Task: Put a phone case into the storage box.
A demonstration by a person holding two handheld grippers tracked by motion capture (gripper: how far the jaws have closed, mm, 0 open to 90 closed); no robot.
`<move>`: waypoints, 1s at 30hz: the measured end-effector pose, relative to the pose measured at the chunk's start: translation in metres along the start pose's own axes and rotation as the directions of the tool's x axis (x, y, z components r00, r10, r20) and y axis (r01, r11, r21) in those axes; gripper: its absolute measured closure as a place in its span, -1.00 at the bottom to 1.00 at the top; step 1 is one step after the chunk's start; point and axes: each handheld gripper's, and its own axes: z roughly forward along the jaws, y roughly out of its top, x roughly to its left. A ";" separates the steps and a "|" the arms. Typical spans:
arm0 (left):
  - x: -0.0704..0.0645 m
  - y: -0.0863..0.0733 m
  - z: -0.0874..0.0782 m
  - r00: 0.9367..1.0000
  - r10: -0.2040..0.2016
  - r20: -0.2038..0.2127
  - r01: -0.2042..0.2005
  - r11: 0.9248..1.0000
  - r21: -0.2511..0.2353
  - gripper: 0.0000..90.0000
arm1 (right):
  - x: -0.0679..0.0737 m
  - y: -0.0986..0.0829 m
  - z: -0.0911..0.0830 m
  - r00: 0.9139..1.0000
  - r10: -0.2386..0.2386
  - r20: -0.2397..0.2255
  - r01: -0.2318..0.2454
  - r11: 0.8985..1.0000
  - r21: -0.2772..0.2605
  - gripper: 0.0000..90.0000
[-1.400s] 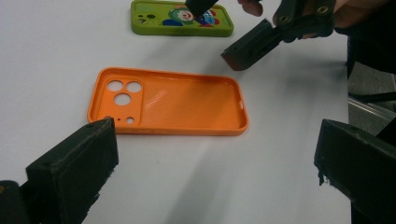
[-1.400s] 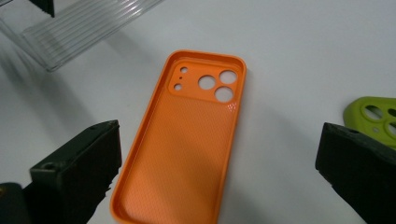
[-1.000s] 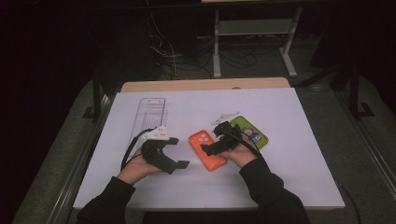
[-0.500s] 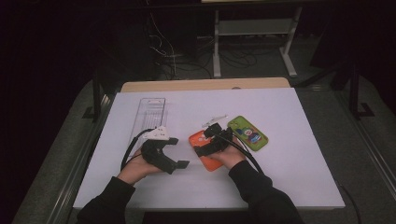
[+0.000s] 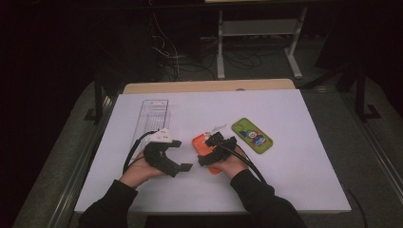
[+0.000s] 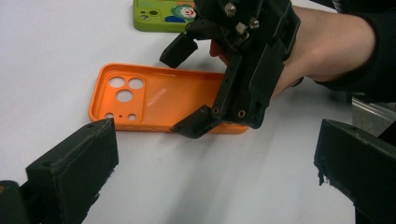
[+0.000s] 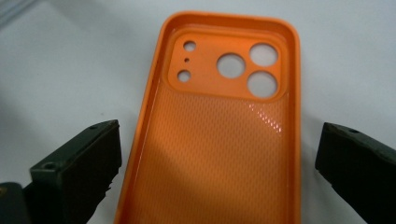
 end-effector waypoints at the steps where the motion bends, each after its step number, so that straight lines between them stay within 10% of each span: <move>1: 0.000 0.000 0.000 1.000 0.001 -0.001 -0.001 1.000 0.001 -1.00 | -0.001 0.000 0.001 1.000 -0.010 0.000 0.010 1.000 0.001 -1.00; 30: 0.000 -0.001 0.001 1.000 -0.001 0.001 0.001 1.000 0.004 -1.00 | 0.003 -0.003 -0.006 1.000 -0.001 0.019 0.000 1.000 0.018 -0.67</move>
